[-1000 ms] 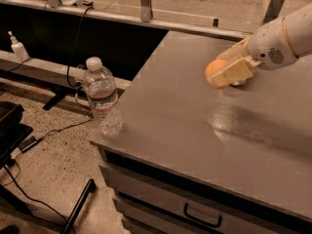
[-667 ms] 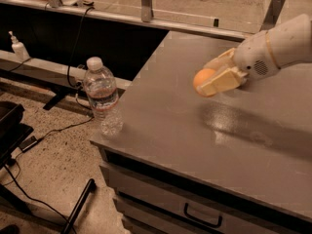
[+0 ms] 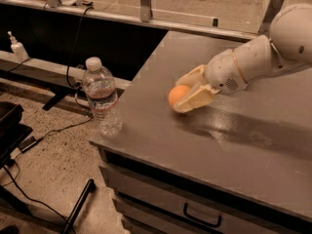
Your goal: Move orange near water bottle
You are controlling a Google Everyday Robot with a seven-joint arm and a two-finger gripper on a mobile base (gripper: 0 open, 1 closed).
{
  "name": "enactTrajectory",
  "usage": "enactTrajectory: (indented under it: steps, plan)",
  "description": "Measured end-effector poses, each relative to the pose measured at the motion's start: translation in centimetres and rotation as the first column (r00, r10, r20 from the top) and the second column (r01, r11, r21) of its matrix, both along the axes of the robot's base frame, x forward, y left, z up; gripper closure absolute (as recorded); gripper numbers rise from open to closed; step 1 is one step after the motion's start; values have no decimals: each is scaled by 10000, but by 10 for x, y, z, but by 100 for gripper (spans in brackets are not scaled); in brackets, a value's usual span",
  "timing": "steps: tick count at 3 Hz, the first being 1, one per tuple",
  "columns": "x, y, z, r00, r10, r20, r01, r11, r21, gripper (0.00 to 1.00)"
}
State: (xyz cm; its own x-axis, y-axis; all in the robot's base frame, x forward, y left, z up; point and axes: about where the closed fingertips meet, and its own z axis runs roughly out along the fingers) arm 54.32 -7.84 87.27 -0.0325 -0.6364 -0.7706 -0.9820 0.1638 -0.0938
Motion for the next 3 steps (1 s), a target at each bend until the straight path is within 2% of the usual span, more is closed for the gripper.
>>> enactTrajectory:
  steps: [2, 3]
  plan:
    - [-29, 43, -4, 9937, 1123, -22, -1121, 9928, 412, 100]
    - [-45, 67, -1, 9859, 1666, 128, -1670, 9850, 443, 100]
